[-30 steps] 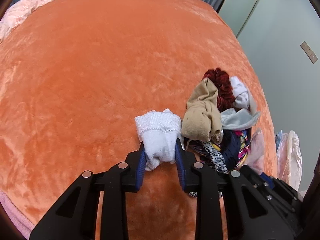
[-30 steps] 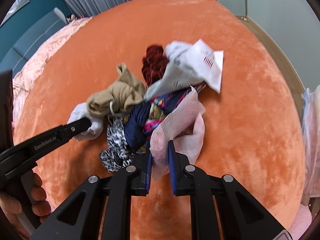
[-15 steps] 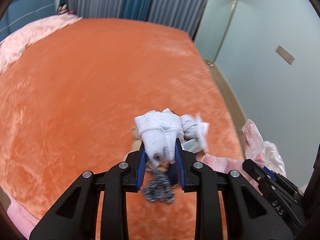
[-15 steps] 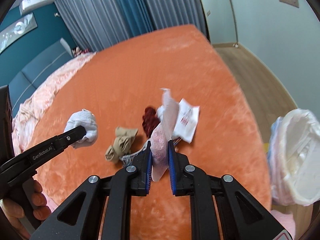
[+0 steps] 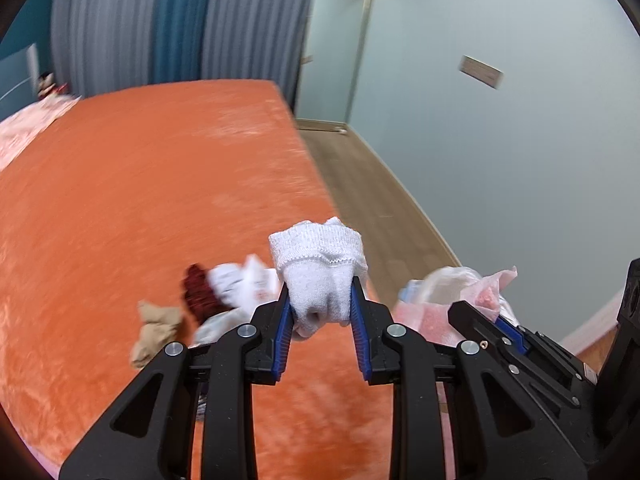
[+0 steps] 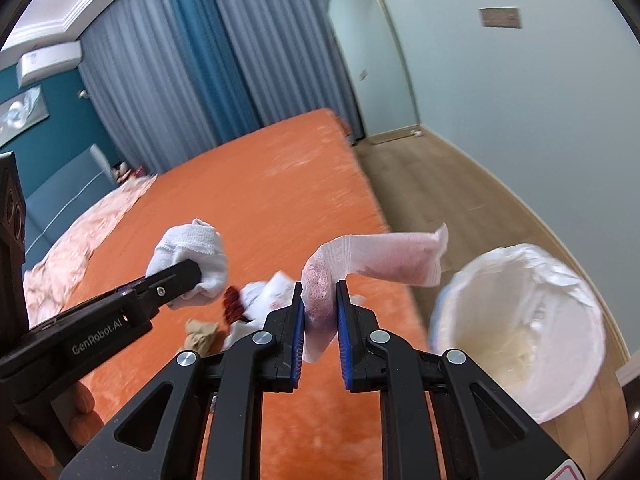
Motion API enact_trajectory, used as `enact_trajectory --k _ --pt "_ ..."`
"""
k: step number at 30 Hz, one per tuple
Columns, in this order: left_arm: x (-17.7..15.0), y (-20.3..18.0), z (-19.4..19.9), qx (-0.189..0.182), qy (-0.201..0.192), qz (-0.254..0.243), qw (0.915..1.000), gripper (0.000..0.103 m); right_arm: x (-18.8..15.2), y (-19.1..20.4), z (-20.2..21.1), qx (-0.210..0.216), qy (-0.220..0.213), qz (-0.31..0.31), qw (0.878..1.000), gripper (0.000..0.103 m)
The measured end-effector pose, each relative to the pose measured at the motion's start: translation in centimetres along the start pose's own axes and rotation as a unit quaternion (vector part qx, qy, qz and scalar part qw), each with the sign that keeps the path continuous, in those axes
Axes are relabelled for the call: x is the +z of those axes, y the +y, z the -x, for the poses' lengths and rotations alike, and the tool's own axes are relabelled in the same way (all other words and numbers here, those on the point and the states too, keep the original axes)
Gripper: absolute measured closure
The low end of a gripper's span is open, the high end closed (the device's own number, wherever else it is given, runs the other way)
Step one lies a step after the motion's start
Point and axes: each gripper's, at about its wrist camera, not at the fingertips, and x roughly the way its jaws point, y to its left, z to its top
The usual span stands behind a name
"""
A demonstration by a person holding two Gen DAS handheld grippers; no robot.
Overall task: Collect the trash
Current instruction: 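Carry sock and pink cloth over the bin and open both tools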
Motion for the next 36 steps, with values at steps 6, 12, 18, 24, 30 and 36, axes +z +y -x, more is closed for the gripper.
enact_trajectory --k 6,12,18,24,30,36 --pt "0.4 -5.6 -1.3 -0.031 0.005 -0.042 0.9986 0.077 0.8 -5.6 2.2 -0.033 -0.023 -0.044 0.998 0.089" --pt "0.0 -10.3 -3.0 -0.055 0.019 -0.077 0.9953 0.077 0.5 -10.2 3.2 -0.064 -0.03 -0.079 0.994 0.089" --pt "-0.4 -13.7 -4.9 -0.071 0.033 -0.102 0.9917 0.077 -0.2 -14.1 3.7 -0.086 -0.03 -0.113 0.989 0.089" --pt "-0.8 -17.0 -6.4 -0.091 0.043 -0.128 0.9866 0.077 -0.9 -16.1 3.7 -0.099 -0.027 -0.134 0.986 0.089" --pt "-0.9 -18.5 -7.6 -0.102 0.05 -0.133 0.9846 0.073 -1.1 -16.8 3.5 -0.107 -0.023 -0.139 0.984 0.085" --pt "-0.6 -18.6 -7.8 -0.077 0.035 -0.123 0.9888 0.043 -0.9 -17.3 3.3 -0.123 -0.028 -0.142 0.982 0.064"
